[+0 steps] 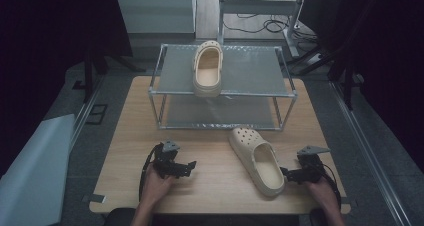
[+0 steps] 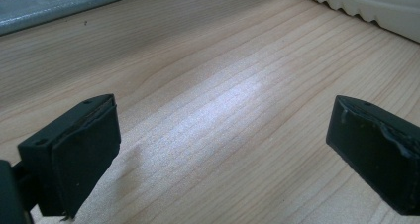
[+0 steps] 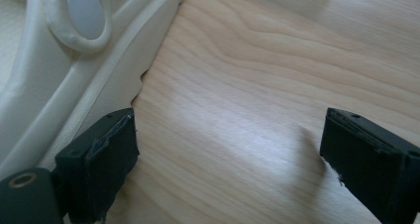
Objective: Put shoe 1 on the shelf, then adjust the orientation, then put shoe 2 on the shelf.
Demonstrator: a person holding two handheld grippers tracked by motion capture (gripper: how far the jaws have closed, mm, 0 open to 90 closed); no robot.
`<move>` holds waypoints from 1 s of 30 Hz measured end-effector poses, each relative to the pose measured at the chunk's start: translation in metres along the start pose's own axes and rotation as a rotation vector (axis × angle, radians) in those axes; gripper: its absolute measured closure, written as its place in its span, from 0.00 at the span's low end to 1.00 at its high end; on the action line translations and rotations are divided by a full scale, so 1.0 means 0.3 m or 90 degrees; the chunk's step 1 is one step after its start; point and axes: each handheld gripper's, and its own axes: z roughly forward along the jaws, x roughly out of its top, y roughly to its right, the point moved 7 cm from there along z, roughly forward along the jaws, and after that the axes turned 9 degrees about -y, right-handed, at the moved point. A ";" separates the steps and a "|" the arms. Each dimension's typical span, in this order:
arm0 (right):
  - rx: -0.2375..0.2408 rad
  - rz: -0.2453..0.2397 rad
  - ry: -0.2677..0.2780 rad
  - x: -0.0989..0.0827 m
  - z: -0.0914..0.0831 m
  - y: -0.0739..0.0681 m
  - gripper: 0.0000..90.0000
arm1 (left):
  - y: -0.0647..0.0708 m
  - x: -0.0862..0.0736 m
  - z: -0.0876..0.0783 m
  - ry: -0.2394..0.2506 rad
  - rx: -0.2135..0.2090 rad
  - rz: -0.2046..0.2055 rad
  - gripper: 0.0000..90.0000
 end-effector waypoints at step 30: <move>0.024 -0.022 -0.011 0.021 -0.016 -0.094 0.08 | -0.010 0.000 -0.009 0.009 -0.018 -0.018 0.01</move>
